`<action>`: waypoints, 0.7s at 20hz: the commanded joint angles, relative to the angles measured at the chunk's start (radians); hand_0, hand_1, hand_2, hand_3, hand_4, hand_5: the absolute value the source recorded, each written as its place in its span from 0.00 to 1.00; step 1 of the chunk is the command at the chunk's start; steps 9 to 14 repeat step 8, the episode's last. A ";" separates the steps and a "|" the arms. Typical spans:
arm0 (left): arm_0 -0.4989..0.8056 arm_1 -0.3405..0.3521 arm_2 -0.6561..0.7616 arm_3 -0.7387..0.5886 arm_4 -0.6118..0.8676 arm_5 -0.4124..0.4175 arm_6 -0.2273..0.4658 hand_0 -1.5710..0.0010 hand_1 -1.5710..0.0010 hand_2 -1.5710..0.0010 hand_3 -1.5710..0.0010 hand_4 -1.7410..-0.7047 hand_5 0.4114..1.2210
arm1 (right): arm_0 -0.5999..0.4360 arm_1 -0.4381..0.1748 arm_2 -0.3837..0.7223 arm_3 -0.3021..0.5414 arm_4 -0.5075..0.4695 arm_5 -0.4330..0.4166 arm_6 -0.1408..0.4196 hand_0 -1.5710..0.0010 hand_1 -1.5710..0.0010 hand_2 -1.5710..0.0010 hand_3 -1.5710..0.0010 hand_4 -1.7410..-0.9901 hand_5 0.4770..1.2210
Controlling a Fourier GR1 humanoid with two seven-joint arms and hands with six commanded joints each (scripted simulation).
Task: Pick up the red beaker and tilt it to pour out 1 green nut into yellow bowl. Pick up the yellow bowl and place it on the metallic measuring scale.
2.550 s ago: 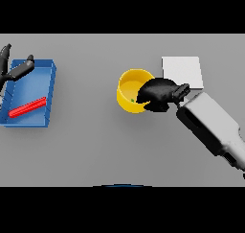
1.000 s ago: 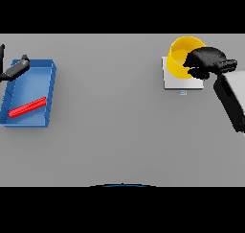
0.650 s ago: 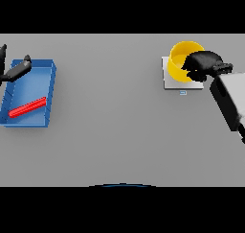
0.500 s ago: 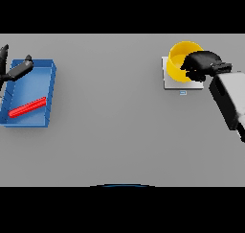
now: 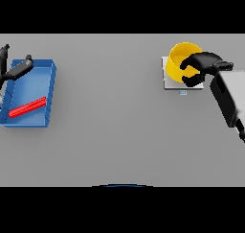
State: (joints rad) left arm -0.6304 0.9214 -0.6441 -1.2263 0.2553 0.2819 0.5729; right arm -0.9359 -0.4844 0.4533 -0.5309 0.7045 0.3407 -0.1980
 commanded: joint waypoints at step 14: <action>-0.007 -0.007 0.001 -0.010 0.003 0.015 0.030 1.00 1.00 1.00 1.00 0.89 0.40 | -0.030 0.014 0.029 0.051 0.035 0.001 -0.027 0.97 0.97 0.93 0.78 0.58 0.34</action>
